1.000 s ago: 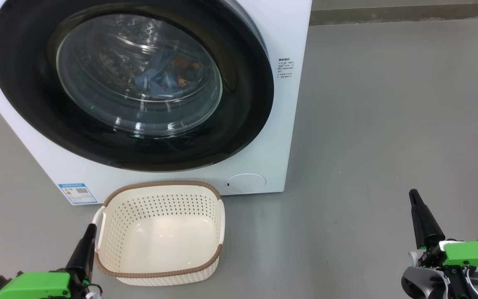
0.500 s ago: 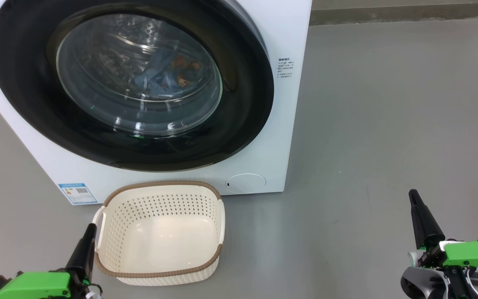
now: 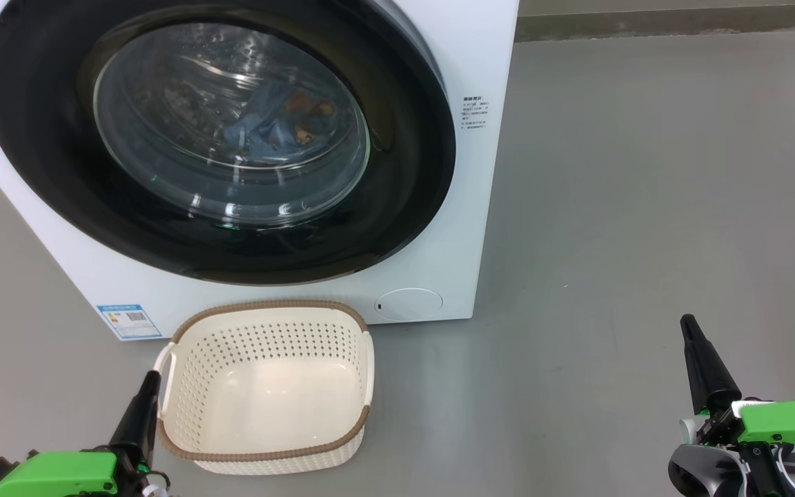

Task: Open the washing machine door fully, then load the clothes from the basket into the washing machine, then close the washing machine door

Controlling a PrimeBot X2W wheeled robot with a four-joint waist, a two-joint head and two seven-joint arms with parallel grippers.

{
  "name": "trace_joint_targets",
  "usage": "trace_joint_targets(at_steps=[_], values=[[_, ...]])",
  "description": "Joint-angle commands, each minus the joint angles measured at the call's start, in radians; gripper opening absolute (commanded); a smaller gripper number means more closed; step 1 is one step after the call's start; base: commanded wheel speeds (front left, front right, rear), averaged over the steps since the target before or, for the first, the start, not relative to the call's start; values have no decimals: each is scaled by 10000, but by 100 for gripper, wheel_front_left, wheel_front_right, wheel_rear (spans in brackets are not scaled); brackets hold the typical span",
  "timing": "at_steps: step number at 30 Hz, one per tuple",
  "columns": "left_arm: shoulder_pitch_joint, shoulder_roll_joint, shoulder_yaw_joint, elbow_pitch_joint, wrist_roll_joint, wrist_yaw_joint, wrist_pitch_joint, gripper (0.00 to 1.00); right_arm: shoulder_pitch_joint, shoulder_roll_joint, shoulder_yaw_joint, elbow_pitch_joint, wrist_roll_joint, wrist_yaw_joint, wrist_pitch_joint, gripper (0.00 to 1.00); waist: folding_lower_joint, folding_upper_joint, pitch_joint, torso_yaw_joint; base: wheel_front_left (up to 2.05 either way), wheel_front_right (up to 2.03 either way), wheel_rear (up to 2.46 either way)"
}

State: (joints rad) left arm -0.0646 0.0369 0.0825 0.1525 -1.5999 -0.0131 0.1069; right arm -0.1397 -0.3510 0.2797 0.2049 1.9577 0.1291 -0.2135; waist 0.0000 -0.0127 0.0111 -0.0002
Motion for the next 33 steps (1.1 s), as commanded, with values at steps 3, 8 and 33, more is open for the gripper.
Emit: trace_joint_targets(at_steps=[3, 8, 33], values=[[-404, 133, 342, -297, -78, 14, 47, 0, -75, -265, 220, -322, 195, 16, -101, 0, 0, 0, 1, 0, 0, 0, 0], [-403, 133, 342, -299, -78, 15, 47, 0, -84, -326, 293, -356, 259, 16, -163, 0, 0, 0, 2, 0, 0, 0, 0], [-400, 133, 341, -306, -79, 16, 47, 0, -116, -521, 525, -467, 463, 16, -357, 0, 0, 0, 5, 0, 0, 0, 0]])
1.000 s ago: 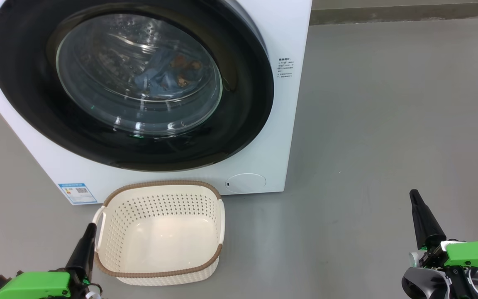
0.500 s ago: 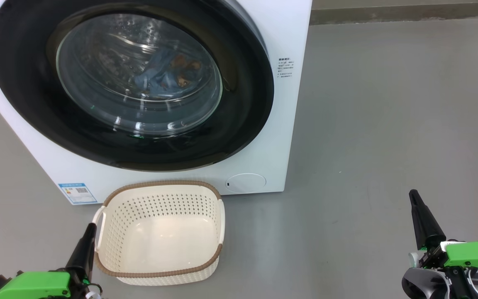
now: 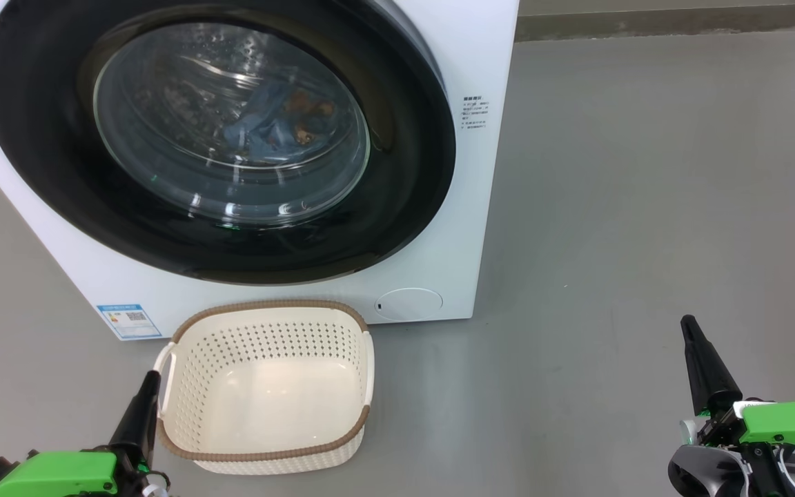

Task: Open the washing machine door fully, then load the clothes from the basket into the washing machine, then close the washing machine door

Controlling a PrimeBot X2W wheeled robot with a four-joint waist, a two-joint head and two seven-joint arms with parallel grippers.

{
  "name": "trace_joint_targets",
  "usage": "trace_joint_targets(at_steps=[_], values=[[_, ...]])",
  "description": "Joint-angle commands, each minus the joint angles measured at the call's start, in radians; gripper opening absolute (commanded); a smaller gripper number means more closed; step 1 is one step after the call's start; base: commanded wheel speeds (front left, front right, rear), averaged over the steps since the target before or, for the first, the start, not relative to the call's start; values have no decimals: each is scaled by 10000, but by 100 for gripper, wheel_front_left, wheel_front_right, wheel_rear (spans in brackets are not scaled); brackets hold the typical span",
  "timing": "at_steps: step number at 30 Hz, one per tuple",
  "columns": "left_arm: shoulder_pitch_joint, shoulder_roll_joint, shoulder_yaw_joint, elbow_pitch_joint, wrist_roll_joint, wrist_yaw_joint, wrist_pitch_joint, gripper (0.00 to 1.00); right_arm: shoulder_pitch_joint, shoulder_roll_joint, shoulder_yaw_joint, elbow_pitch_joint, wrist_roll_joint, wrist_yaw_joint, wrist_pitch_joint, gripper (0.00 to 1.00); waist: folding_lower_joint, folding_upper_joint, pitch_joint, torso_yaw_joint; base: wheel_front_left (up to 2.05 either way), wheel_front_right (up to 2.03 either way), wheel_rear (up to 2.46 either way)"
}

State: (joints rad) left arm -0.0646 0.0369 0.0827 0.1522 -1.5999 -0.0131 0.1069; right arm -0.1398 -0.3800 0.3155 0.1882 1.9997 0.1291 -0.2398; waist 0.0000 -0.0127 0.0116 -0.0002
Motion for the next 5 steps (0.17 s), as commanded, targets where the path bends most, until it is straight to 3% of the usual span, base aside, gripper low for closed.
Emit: trace_joint_targets(at_steps=[1, 5], values=[[-400, 133, 339, -303, -79, 16, 47, 0, -116, -237, 172, -303, 48, 16, -99, 0, 0, 0, 0, 0, 0, 0, 0], [-399, 133, 339, -304, -79, 16, 47, 0, -119, -256, 195, -314, 68, 16, -118, 0, 0, 0, 0, 0, 0, 0, 0]])
